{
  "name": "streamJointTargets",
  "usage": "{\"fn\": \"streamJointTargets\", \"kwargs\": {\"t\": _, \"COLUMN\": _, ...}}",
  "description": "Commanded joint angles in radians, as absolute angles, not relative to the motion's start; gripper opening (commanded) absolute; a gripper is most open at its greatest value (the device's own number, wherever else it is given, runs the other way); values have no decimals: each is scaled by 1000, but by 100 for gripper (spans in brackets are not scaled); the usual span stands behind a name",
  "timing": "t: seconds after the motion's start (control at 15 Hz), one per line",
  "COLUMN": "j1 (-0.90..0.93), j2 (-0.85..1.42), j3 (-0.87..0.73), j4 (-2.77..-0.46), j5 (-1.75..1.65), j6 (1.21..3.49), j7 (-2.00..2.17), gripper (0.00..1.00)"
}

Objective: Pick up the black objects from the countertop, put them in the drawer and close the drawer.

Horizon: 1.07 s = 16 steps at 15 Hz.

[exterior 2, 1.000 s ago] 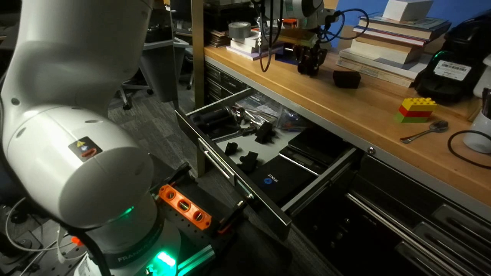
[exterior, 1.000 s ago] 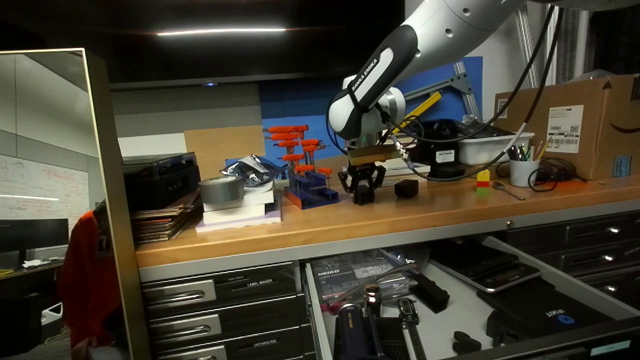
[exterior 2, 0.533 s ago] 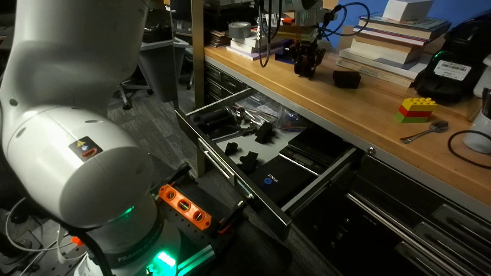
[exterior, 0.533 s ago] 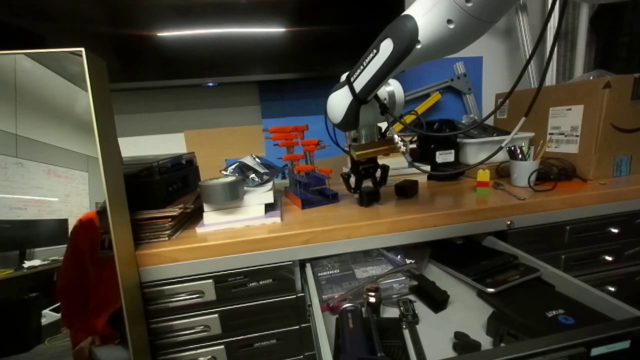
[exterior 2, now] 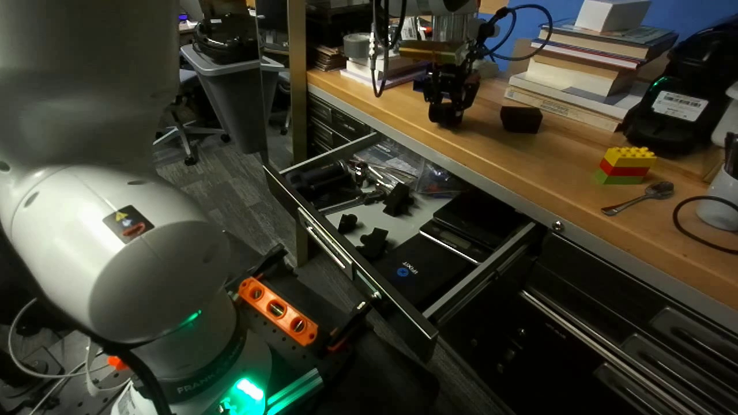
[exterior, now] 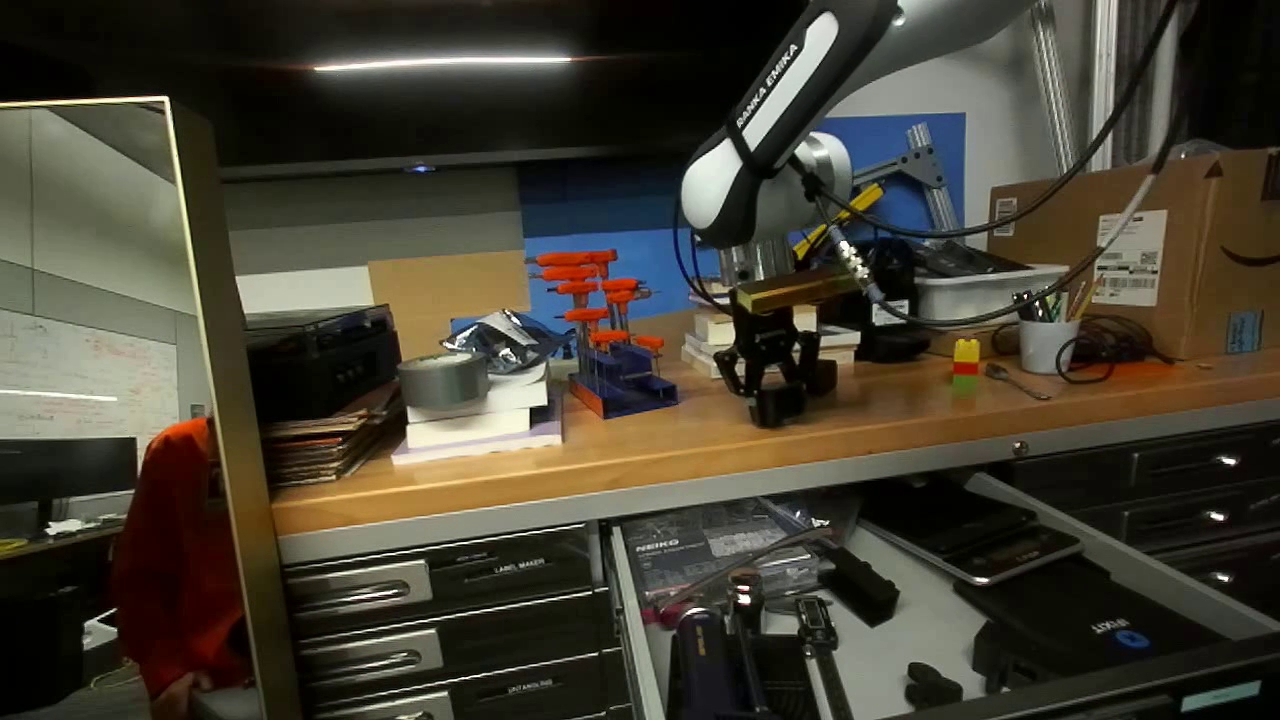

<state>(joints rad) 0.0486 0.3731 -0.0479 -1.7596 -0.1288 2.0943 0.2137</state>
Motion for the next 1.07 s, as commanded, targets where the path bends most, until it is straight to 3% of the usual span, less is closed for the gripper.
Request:
{"fn": "streamJointTargets", "kwargs": {"t": 0.0, "j1": 40, "j2": 195, "j3": -48, "j4": -2002, "j5": -129, "j6": 2131, "j7": 218, "gripper": 25}}
{"fn": "streamJointTargets", "kwargs": {"t": 0.47, "j1": 18, "j2": 28, "j3": -43, "j4": -2281, "j5": -127, "j6": 2204, "j7": 221, "gripper": 25}}
{"fn": "streamJointTargets", "kwargs": {"t": 1.0, "j1": 4, "j2": 73, "j3": -56, "j4": -2424, "j5": -217, "j6": 2442, "j7": 328, "gripper": 25}}
